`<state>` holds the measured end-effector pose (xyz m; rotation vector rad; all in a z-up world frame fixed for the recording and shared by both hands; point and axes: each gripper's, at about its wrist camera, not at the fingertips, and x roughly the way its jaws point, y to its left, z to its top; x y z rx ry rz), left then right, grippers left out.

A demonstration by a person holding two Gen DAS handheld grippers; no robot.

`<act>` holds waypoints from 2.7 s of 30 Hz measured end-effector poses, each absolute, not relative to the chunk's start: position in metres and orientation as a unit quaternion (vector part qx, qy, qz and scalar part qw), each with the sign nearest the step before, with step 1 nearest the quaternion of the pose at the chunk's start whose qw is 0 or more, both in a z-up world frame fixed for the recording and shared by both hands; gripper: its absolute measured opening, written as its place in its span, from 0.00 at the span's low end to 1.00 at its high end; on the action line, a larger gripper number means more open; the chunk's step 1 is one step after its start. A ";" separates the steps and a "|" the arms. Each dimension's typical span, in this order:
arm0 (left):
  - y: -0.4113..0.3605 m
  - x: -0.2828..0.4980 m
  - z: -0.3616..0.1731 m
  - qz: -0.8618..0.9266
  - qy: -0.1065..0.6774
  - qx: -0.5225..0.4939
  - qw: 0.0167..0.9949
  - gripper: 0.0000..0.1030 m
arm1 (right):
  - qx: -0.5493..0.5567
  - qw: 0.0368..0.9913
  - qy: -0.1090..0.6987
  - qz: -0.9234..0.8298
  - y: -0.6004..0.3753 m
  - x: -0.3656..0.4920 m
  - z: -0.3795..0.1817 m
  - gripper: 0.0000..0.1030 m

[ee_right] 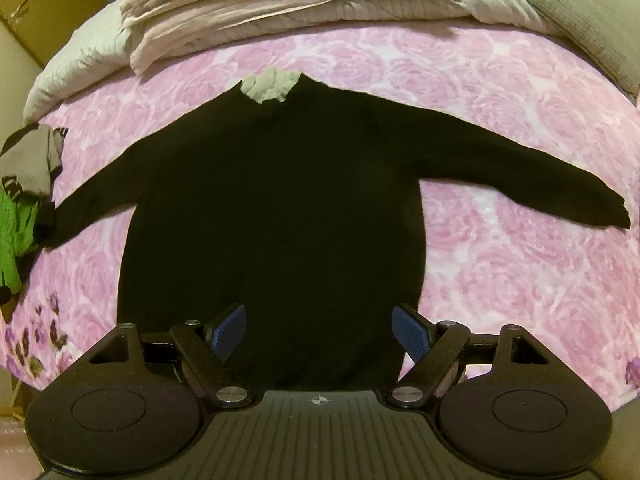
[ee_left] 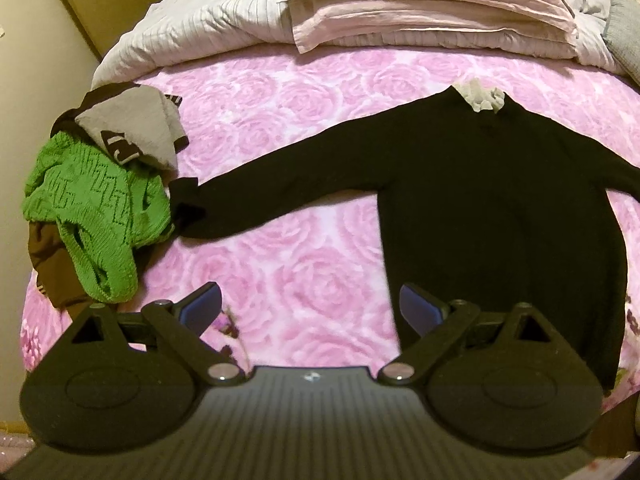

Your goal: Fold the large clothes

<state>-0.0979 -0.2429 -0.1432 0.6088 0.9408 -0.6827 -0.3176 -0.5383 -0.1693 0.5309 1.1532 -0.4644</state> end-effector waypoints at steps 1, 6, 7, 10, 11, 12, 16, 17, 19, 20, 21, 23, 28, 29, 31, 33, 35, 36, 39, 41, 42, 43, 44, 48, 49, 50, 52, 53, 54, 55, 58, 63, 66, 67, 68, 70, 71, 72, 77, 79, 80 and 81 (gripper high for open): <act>-0.240 -0.095 -0.145 -0.318 0.439 0.284 0.791 0.91 | 0.246 0.780 0.534 -0.215 -0.536 -0.316 -0.170 0.75; -0.229 -0.076 -0.151 -0.326 0.443 0.283 0.786 0.91 | 0.240 0.777 0.540 -0.218 -0.517 -0.298 -0.173 0.75; -0.227 -0.070 -0.153 -0.330 0.443 0.285 0.783 0.91 | 0.241 0.777 0.539 -0.220 -0.513 -0.292 -0.173 0.75; -0.219 -0.047 -0.157 -0.346 0.440 0.291 0.776 0.91 | 0.244 0.778 0.532 -0.227 -0.495 -0.270 -0.175 0.75; -0.216 -0.038 -0.157 -0.352 0.439 0.293 0.773 0.91 | 0.245 0.780 0.529 -0.228 -0.486 -0.260 -0.175 0.75; -0.213 -0.028 -0.158 -0.359 0.438 0.296 0.769 0.91 | 0.246 0.782 0.526 -0.228 -0.477 -0.249 -0.175 0.75; -0.197 0.016 -0.161 -0.382 0.416 0.322 0.760 0.91 | 0.254 0.800 0.507 -0.199 -0.430 -0.193 -0.181 0.75; -0.193 0.030 -0.163 -0.387 0.411 0.330 0.756 0.91 | 0.254 0.804 0.503 -0.187 -0.418 -0.177 -0.184 0.75; -0.185 0.054 -0.167 -0.396 0.402 0.341 0.752 0.91 | 0.253 0.814 0.497 -0.162 -0.391 -0.141 -0.193 0.75; -0.180 0.066 -0.168 -0.400 0.398 0.345 0.750 0.91 | 0.253 0.820 0.493 -0.145 -0.379 -0.123 -0.199 0.75; -0.174 0.080 -0.169 -0.403 0.393 0.348 0.750 0.91 | 0.250 0.826 0.489 -0.127 -0.365 -0.102 -0.205 0.75; -0.166 0.101 -0.172 -0.407 0.385 0.352 0.750 0.91 | 0.244 0.836 0.483 -0.090 -0.338 -0.060 -0.220 0.75; -0.148 0.147 -0.187 -0.417 0.353 0.369 0.752 0.91 | 0.252 0.849 0.464 -0.001 -0.282 0.033 -0.265 0.65; -0.146 0.157 -0.191 -0.418 0.350 0.368 0.753 0.91 | 0.256 0.850 0.460 0.015 -0.274 0.047 -0.273 0.59; -0.143 0.170 -0.198 -0.415 0.346 0.365 0.758 0.91 | 0.271 0.849 0.453 0.040 -0.260 0.076 -0.293 0.57; -0.141 0.181 -0.205 -0.413 0.344 0.362 0.762 0.91 | 0.300 0.840 0.449 0.057 -0.250 0.100 -0.315 0.57; -0.138 0.189 -0.208 -0.409 0.346 0.355 0.766 0.91 | 0.339 0.822 0.452 0.066 -0.246 0.116 -0.337 0.56; -0.137 0.191 -0.210 -0.407 0.349 0.352 0.767 0.91 | 0.366 0.812 0.451 0.067 -0.246 0.124 -0.349 0.56; -0.132 0.195 -0.212 -0.403 0.354 0.345 0.770 0.91 | 0.440 0.783 0.435 0.061 -0.248 0.140 -0.376 0.56; -0.130 0.194 -0.212 -0.400 0.355 0.345 0.771 0.91 | 0.475 0.770 0.424 0.048 -0.252 0.143 -0.383 0.50; -0.130 0.194 -0.212 -0.399 0.356 0.346 0.771 0.91 | 0.495 0.762 0.416 0.039 -0.254 0.145 -0.387 0.44; -0.130 0.194 -0.211 -0.398 0.357 0.346 0.771 0.91 | 0.506 0.758 0.411 0.031 -0.256 0.145 -0.388 0.28; -0.130 0.193 -0.211 -0.398 0.358 0.346 0.771 0.91 | 0.508 0.763 0.399 0.019 -0.258 0.145 -0.385 0.15; -0.135 0.191 -0.208 -0.402 0.357 0.348 0.768 0.91 | 0.476 0.796 0.375 0.000 -0.266 0.136 -0.356 0.07; -0.138 0.189 -0.206 -0.405 0.354 0.348 0.768 0.91 | 0.470 0.803 0.366 -0.008 -0.271 0.130 -0.348 0.06; -0.141 0.187 -0.205 -0.408 0.351 0.348 0.767 0.91 | 0.463 0.811 0.357 -0.016 -0.278 0.122 -0.339 0.06; -0.153 0.180 -0.201 -0.418 0.347 0.345 0.765 0.91 | 0.442 0.831 0.337 -0.039 -0.299 0.103 -0.316 0.06; -0.161 0.176 -0.199 -0.425 0.341 0.342 0.766 0.91 | 0.427 0.841 0.327 -0.054 -0.312 0.092 -0.304 0.06; -0.170 0.170 -0.196 -0.433 0.336 0.340 0.764 0.91 | 0.413 0.852 0.315 -0.073 -0.328 0.079 -0.291 0.06; -0.181 0.163 -0.195 -0.443 0.332 0.339 0.761 0.91 | 0.401 0.860 0.301 -0.094 -0.346 0.065 -0.278 0.06; -0.218 0.136 -0.191 -0.472 0.317 0.340 0.749 0.91 | 0.374 0.876 0.255 -0.168 -0.411 0.013 -0.243 0.06; -0.292 0.076 -0.189 -0.511 0.302 0.343 0.728 0.91 | 0.330 0.874 0.207 -0.290 -0.515 -0.081 -0.224 0.06; -0.331 0.036 -0.198 -0.521 0.305 0.355 0.714 0.91 | 0.349 0.846 0.220 -0.337 -0.563 -0.126 -0.261 0.06; -0.340 0.025 -0.202 -0.523 0.309 0.357 0.710 0.91 | 0.358 0.838 0.229 -0.344 -0.573 -0.136 -0.275 0.06; -0.350 0.014 -0.206 -0.524 0.314 0.361 0.705 0.91 | 0.370 0.826 0.239 -0.350 -0.584 -0.147 -0.293 0.06; -0.365 -0.007 -0.216 -0.525 0.323 0.368 0.696 0.91 | 0.397 0.808 0.251 -0.355 -0.596 -0.163 -0.317 0.06; -0.372 -0.017 -0.221 -0.525 0.328 0.373 0.691 0.91 | 0.406 0.804 0.253 -0.354 -0.599 -0.168 -0.325 0.06; -0.376 -0.021 -0.226 -0.526 0.331 0.376 0.687 0.91 | 0.412 0.803 0.254 -0.349 -0.601 -0.171 -0.331 0.06; -0.397 -0.046 -0.235 -0.534 0.333 0.395 0.669 0.91 | 0.415 0.820 0.246 -0.307 -0.611 -0.175 -0.321 0.06; -0.406 -0.051 -0.234 -0.538 0.330 0.396 0.667 0.91 | 0.392 0.837 0.227 -0.306 -0.614 -0.180 -0.306 0.06; -0.412 -0.052 -0.234 -0.540 0.330 0.396 0.666 0.91 | 0.375 0.846 0.214 -0.313 -0.617 -0.185 -0.297 0.06; -0.416 -0.053 -0.234 -0.541 0.328 0.396 0.665 0.91 | 0.361 0.849 0.207 -0.327 -0.617 -0.193 -0.292 0.06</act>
